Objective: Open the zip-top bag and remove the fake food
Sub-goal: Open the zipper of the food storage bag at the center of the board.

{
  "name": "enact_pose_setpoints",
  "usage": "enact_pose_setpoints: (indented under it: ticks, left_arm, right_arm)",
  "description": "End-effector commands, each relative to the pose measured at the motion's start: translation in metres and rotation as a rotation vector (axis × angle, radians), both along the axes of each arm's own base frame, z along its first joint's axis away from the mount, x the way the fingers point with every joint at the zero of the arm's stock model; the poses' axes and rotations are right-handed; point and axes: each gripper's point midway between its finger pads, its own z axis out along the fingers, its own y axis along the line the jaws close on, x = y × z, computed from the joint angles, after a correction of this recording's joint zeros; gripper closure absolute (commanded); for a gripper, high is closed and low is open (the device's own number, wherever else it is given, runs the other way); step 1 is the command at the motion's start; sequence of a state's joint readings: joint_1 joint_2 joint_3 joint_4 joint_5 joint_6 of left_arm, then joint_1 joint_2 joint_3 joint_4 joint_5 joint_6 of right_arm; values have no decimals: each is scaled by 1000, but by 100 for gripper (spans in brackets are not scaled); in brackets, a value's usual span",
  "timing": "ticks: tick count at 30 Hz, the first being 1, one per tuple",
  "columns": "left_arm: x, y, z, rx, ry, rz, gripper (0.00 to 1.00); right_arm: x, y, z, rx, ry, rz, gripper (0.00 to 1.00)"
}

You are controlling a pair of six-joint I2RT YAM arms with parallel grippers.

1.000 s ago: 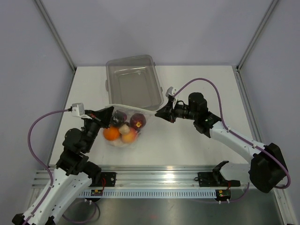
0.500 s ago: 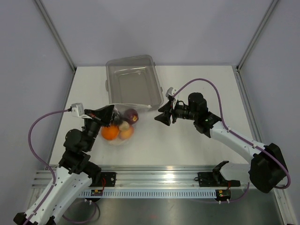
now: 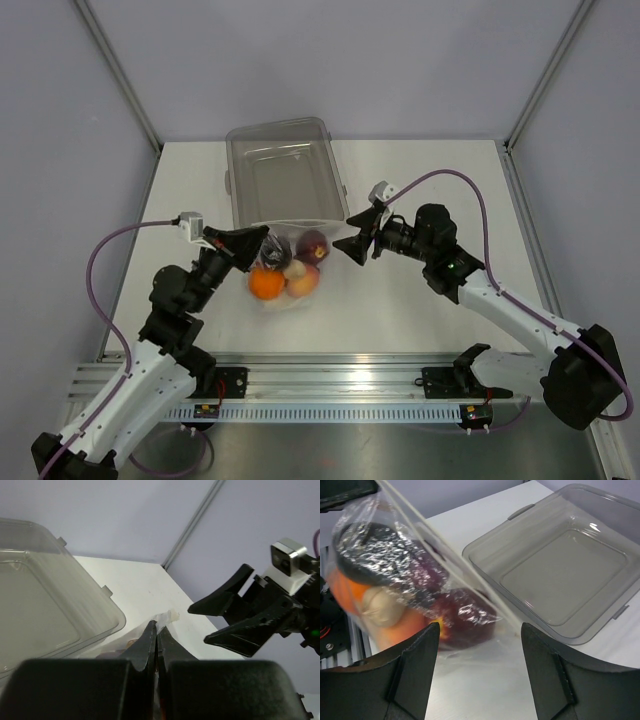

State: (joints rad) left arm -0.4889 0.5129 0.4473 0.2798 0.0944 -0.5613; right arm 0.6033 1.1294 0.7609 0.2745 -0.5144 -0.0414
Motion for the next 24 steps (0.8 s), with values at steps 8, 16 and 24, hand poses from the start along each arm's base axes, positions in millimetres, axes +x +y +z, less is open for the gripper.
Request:
enact_pose_setpoints:
  ticks: [8, 16, 24]
  left_arm:
    - [-18, -16, 43, -70, -194, -127, 100]
    - [-16, -25, 36, -46, -190, -168, 100]
    - [-14, -31, 28, -29, -175, -194, 100]
  right_arm:
    - [12, -18, 30, 105, -100, -150, 23]
    - [15, -16, 26, 92, -84, -151, 23]
    - [34, -22, 27, 138, -18, -262, 24]
